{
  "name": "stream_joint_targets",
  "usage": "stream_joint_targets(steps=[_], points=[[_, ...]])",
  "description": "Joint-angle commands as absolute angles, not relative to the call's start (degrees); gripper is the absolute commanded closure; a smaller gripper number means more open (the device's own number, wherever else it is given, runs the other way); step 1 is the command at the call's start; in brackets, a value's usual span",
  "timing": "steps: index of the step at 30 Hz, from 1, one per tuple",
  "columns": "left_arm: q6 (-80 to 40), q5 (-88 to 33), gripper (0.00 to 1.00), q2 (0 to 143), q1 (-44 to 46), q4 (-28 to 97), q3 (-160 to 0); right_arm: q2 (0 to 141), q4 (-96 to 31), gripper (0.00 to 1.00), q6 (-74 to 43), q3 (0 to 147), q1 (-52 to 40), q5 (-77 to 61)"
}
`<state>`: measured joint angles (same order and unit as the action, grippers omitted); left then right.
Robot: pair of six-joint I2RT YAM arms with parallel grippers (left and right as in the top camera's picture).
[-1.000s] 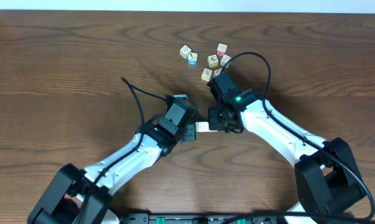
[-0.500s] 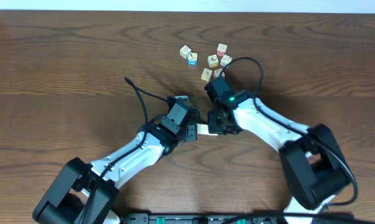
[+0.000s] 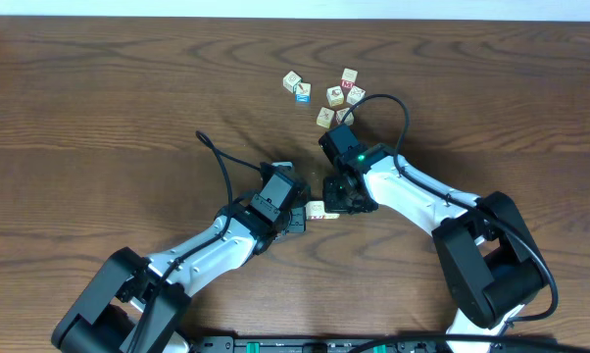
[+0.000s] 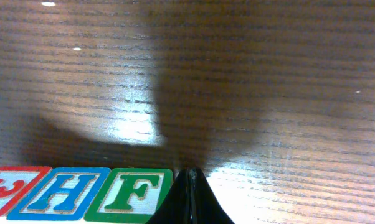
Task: Lift 3 blocks
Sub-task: 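Open both grippers and release the block row on the table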
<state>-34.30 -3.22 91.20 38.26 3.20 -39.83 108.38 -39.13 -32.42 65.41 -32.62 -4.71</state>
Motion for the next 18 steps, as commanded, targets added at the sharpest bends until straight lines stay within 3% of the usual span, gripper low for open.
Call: stream_joint_targets(steps=[1, 18], points=[[-34.7, -13.8, 0.93, 90.6, 41.6, 0.3, -41.8, 108.9, -36.8, 0.99, -33.3, 66.7, -36.4, -17.4], [-33.0, -5.6, 0.92, 90.7, 41.6, 1.9, -41.0, 108.9, -38.5, 0.99, -31.6, 66.7, -34.8, -13.1]])
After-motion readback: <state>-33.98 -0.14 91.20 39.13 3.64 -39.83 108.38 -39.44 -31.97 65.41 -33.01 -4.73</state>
